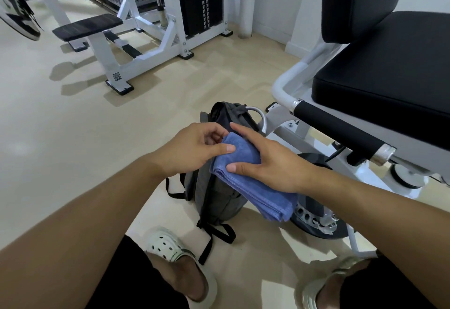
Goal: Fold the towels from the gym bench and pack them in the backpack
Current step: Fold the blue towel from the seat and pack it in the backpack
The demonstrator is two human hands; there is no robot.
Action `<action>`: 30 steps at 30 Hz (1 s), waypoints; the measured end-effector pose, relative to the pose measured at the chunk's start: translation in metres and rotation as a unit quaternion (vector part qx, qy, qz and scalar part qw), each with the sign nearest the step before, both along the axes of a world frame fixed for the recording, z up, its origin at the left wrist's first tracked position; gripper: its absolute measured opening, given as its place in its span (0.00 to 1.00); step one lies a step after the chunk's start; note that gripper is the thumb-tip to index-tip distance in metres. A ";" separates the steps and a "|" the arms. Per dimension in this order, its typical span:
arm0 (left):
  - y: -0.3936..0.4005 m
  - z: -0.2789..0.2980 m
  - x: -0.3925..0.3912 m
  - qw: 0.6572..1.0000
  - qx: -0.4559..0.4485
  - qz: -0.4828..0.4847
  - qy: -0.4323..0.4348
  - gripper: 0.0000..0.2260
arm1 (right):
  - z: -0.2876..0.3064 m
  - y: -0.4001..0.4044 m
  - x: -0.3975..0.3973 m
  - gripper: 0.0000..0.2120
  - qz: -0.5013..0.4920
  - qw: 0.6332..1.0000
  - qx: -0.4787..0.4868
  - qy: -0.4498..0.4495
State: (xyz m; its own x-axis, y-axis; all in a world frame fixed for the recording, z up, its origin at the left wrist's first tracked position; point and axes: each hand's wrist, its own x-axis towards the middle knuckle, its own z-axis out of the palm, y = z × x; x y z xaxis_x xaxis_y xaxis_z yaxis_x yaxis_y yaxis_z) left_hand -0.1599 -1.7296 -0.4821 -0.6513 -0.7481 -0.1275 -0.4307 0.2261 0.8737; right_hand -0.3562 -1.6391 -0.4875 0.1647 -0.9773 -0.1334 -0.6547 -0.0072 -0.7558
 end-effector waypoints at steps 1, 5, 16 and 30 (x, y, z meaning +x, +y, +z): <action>-0.002 -0.001 0.001 1.000 0.014 0.006 0.007 0.07 | -0.001 0.000 -0.001 0.42 0.004 1.000 0.006 0.001; -0.015 -0.003 0.004 0.997 0.063 0.012 0.031 0.07 | -0.006 -0.004 -0.004 0.45 0.014 1.000 0.023 -0.011; -0.041 -0.016 -0.002 0.999 0.016 0.029 -0.007 0.06 | -0.013 -0.017 -0.018 0.43 -0.024 0.999 0.028 0.006; -0.071 -0.047 -0.024 0.956 0.040 0.207 -0.202 0.29 | -0.027 -0.035 -0.028 0.33 -0.144 0.984 -0.014 0.102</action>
State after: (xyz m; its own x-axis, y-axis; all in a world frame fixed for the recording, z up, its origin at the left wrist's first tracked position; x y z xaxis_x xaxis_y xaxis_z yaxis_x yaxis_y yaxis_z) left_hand -0.1835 -1.8002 -0.5295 -0.1870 -0.9085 -0.3738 -0.7749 -0.0975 0.6245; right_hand -0.3839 -1.6740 -0.5145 -0.1472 -0.9833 -0.1072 -0.7714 0.1820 -0.6098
